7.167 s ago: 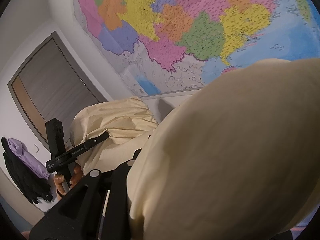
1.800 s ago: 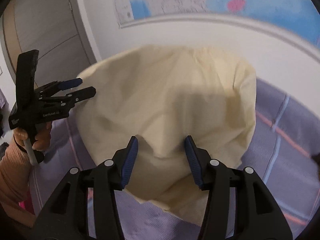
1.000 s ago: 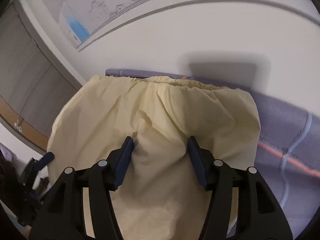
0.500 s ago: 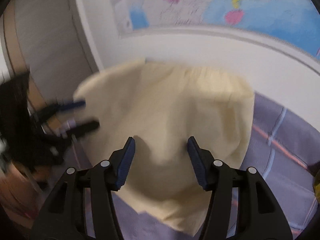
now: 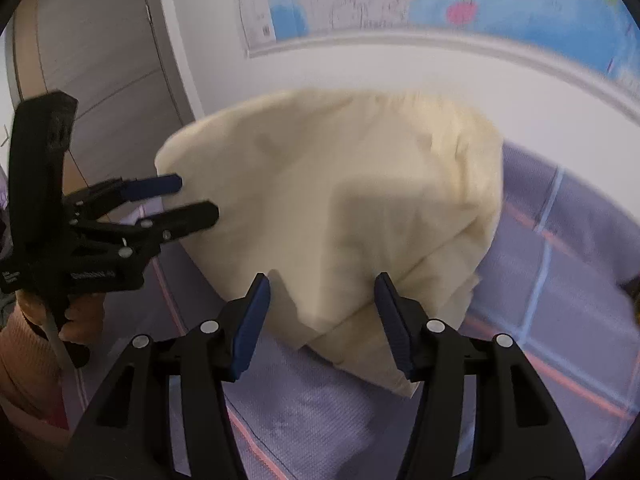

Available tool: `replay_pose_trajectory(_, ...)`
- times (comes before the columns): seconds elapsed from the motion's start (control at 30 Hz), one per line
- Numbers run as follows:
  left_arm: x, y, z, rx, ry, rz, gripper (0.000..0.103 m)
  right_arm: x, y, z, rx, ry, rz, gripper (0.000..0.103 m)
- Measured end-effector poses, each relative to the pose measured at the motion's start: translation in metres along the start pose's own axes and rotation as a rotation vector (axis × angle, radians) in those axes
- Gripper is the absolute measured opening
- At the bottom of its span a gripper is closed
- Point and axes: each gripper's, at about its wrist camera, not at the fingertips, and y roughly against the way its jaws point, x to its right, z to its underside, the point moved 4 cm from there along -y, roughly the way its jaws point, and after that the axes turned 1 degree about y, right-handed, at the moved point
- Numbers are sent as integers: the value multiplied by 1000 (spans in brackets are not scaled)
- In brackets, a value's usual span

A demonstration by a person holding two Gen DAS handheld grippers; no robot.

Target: Fold large clothes

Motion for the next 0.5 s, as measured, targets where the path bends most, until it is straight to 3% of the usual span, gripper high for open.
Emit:
replay_pose_trajectory(0.23,9,18,5,28,41,-43,95,-4,26,8,79,-64,4,64)
replay_pose_trajectory(0.43,19,46,12,74,69,-118,96,-16,45,17,119,-59,24,94)
replay_pose_trajectory(0.5,20,51,15,68,83,-124,96,-20,52,20,137,-61,27,97)
